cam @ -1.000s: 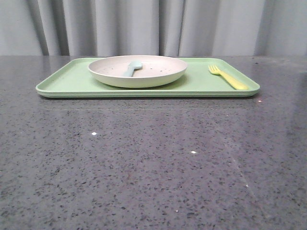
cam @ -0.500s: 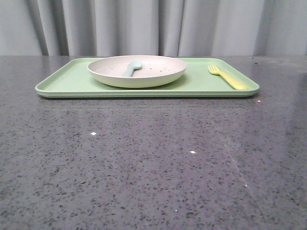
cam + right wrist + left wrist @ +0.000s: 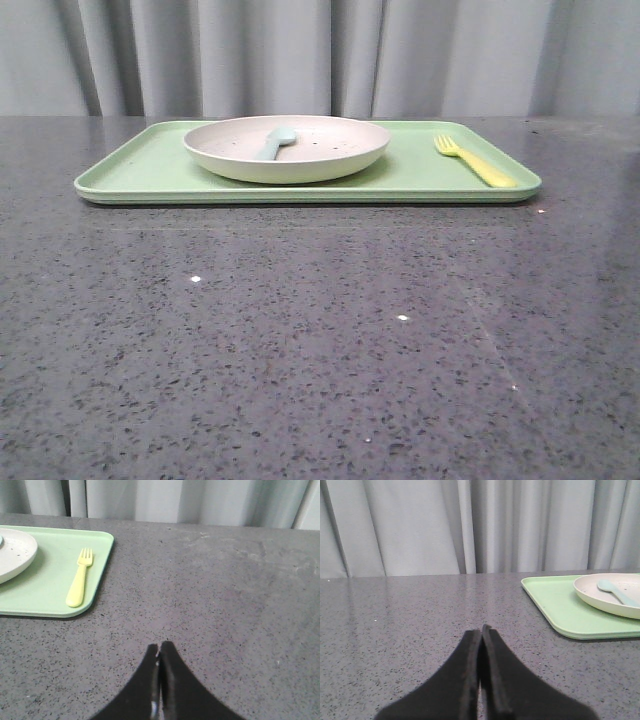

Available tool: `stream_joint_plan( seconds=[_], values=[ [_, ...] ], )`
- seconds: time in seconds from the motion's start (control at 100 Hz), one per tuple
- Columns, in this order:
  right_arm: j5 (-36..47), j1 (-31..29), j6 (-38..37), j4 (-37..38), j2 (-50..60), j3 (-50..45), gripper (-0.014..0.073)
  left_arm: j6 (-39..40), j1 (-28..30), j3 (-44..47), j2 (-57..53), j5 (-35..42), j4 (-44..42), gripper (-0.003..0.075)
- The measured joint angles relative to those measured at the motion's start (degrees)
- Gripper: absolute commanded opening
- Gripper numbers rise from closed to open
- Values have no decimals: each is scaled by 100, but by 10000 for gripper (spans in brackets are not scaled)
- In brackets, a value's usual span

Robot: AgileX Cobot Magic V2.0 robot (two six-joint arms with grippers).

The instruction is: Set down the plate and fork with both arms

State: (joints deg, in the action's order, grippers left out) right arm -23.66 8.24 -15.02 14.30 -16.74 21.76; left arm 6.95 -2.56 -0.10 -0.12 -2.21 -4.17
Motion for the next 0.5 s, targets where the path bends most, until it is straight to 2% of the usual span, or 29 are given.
stream_joint_plan(
  seconds=[0.27, 0.5],
  values=[
    [457, 0, 1177, -781, 210, -264, -120, 0, 0, 0, 0, 0, 0, -20],
    [1046, -69, 1332, -1053, 963, -1078, -120, 0, 0, 0, 0, 0, 0, -20]
  ],
)
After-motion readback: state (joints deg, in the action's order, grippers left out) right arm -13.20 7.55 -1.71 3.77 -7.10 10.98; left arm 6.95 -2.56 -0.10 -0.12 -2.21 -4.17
